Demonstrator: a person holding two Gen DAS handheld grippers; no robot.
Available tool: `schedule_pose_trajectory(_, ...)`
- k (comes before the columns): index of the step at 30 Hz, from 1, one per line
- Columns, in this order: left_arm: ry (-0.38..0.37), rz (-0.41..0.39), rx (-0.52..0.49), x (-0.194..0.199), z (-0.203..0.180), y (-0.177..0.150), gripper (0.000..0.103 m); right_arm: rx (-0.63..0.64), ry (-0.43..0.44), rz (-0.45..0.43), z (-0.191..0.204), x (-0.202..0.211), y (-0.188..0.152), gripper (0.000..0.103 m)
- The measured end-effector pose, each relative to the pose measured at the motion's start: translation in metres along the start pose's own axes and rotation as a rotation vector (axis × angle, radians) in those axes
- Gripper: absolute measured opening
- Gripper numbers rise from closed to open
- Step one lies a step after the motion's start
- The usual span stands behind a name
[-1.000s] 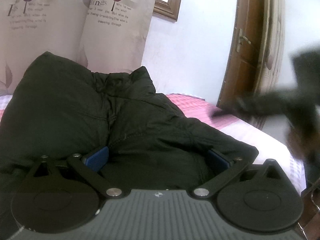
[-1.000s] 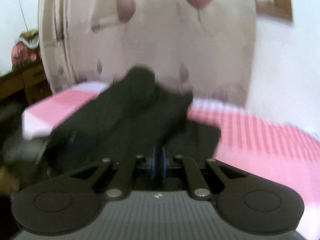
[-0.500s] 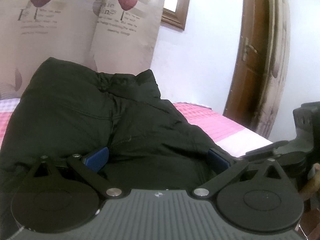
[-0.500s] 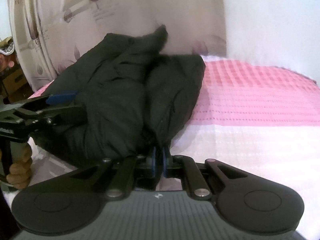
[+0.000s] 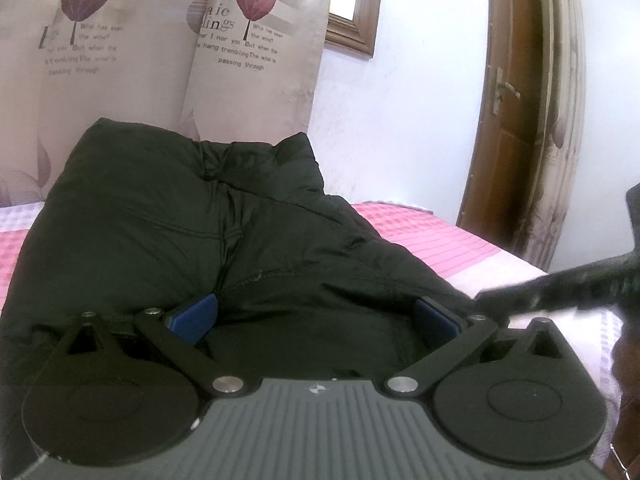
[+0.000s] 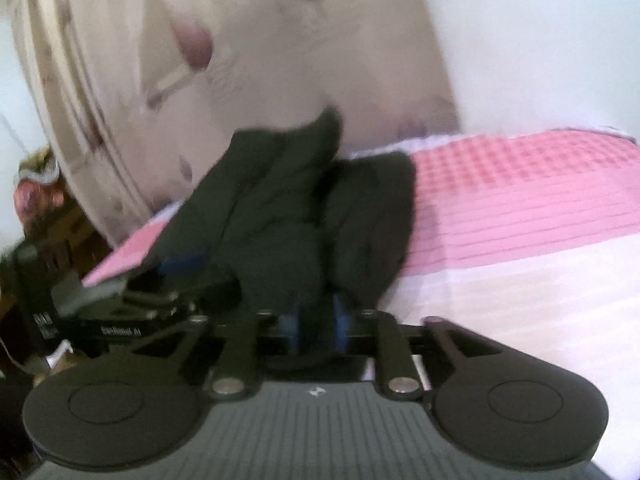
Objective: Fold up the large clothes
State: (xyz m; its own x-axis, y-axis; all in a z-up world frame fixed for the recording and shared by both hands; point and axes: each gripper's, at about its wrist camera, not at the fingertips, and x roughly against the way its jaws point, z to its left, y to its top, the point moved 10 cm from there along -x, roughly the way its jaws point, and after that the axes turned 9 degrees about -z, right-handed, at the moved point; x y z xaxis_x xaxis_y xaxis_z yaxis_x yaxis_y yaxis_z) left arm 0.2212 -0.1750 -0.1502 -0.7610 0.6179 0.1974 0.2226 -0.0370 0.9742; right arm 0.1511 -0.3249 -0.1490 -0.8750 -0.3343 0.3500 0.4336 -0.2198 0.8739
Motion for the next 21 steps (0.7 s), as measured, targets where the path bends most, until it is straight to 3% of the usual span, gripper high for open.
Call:
schedule_pose_trajectory(2, -0.003, -0.004, -0.003, 0.001, -0.001, 0.0, 0.103, 0.012, -0.035, 0.026, -0.007, -0.014, -0.01, 0.04)
schedule_pose_trajectory(5, -0.017, -0.019, -0.007, 0.004, -0.003, 0.001, 0.103, -0.052, -0.019, 0.06, -0.021, -0.028, -0.028, 0.042)
schedule_pose_trajectory(9, 0.004, -0.027, 0.048, 0.026, 0.004, 0.014, 0.103, -0.052, -0.022, 0.069, -0.023, -0.028, -0.028, 0.043)
schedule_pose_trajectory(11, 0.06, -0.055, 0.07, 0.045, 0.018, 0.027, 0.103, -0.067, -0.03, 0.072, -0.027, -0.028, -0.027, 0.049)
schedule_pose_trajectory(14, 0.181, -0.061, 0.075, 0.068, 0.051, 0.045, 0.103, -0.059, -0.034, 0.071, -0.024, -0.03, -0.026, 0.05)
schedule_pose_trajectory(17, 0.288, -0.018, 0.057, 0.074, 0.086, 0.048, 0.103, -0.033, -0.052, 0.063, -0.021, -0.028, -0.026, 0.053)
schedule_pose_trajectory(21, 0.352, 0.079, 0.068, 0.063, 0.117, 0.037, 0.103, -0.021, -0.068, 0.058, -0.021, -0.028, -0.026, 0.057)
